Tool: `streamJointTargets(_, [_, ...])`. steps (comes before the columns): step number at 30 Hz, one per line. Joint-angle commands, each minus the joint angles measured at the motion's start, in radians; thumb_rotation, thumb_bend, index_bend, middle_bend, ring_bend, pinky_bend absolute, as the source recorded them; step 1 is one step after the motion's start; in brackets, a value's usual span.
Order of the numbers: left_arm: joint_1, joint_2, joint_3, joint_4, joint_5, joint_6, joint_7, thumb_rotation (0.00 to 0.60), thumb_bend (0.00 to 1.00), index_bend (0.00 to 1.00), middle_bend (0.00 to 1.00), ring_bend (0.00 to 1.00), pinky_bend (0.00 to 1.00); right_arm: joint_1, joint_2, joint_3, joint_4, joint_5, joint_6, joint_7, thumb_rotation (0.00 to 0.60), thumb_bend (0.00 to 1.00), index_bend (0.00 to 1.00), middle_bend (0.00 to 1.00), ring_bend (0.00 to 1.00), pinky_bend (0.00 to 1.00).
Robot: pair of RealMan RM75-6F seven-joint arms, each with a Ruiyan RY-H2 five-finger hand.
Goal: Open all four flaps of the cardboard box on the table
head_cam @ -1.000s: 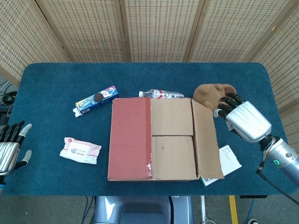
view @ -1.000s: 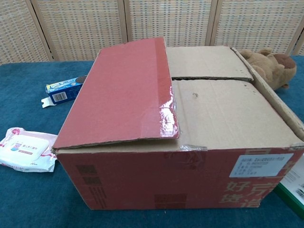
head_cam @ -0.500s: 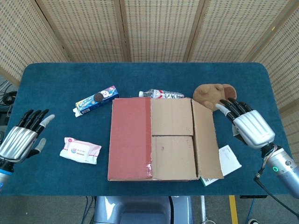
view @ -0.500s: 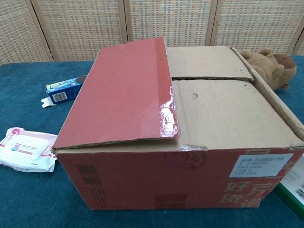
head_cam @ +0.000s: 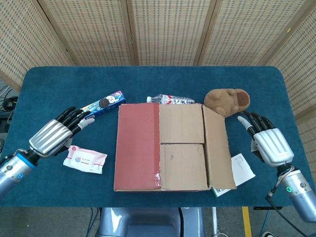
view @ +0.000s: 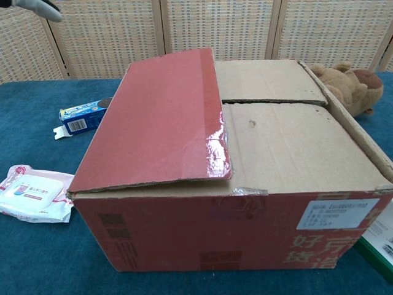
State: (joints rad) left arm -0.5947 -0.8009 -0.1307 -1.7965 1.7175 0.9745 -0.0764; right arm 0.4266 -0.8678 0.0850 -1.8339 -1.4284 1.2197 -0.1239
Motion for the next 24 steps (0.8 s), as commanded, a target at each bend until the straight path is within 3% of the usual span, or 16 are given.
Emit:
streamJointTargets(1, [-0.1, 0.006, -0.02, -0.003, 0.038, -0.098, -0.078, 0.6, 1.0, 0.07, 0.0, 0.0, 0.0, -0.014, -0.013, -0.008, 0.003, 0.006, 0.008, -0.003, 0.6, 1.0, 0.0, 0.02, 0.0, 0.12])
streamJointTargets(3, [-0.149, -0.004, -0.028, -0.005, 0.041, -0.147, -0.11, 0.582, 1.0, 0.08, 0.0, 0.0, 0.0, -0.024, -0.018, -0.011, 0.007, 0.008, 0.014, -0.005, 0.6, 1.0, 0.0, 0.02, 0.0, 0.12])
streamJointTargets(6, [-0.238, -0.04, -0.048, 0.0, 0.022, -0.236, -0.16, 0.403, 1.0, 0.08, 0.01, 0.0, 0.0, -0.034, -0.024, -0.017, 0.015, 0.008, 0.012, -0.002, 0.6, 1.0, 0.0, 0.02, 0.0, 0.11])
streamJointTargets(8, [-0.308, -0.081, -0.064, 0.011, 0.0, -0.306, -0.199, 0.351, 1.0, 0.09, 0.02, 0.0, 0.0, -0.042, -0.025, -0.018, 0.021, 0.004, 0.018, -0.002, 0.6, 1.0, 0.0, 0.02, 0.0, 0.11])
streamJointTargets(13, [-0.391, -0.134, -0.075, 0.035, -0.022, -0.366, -0.233, 0.336, 1.0, 0.14, 0.06, 0.0, 0.0, -0.051, -0.027, -0.014, 0.025, -0.002, 0.026, -0.002, 0.6, 1.0, 0.0, 0.02, 0.0, 0.11])
streamJointTargets(19, [-0.476, -0.221, -0.096, 0.073, -0.058, -0.394, -0.261, 0.334, 1.0, 0.29, 0.18, 0.07, 0.0, -0.058, -0.032, -0.01, 0.029, -0.009, 0.029, 0.002, 0.6, 1.0, 0.0, 0.02, 0.0, 0.11])
streamJointTargets(24, [-0.533, -0.274, -0.102, 0.102, -0.081, -0.422, -0.261, 0.336, 1.0, 0.3, 0.21, 0.09, 0.0, -0.064, -0.031, -0.007, 0.03, -0.013, 0.032, 0.005, 0.6, 1.0, 0.0, 0.02, 0.0, 0.11])
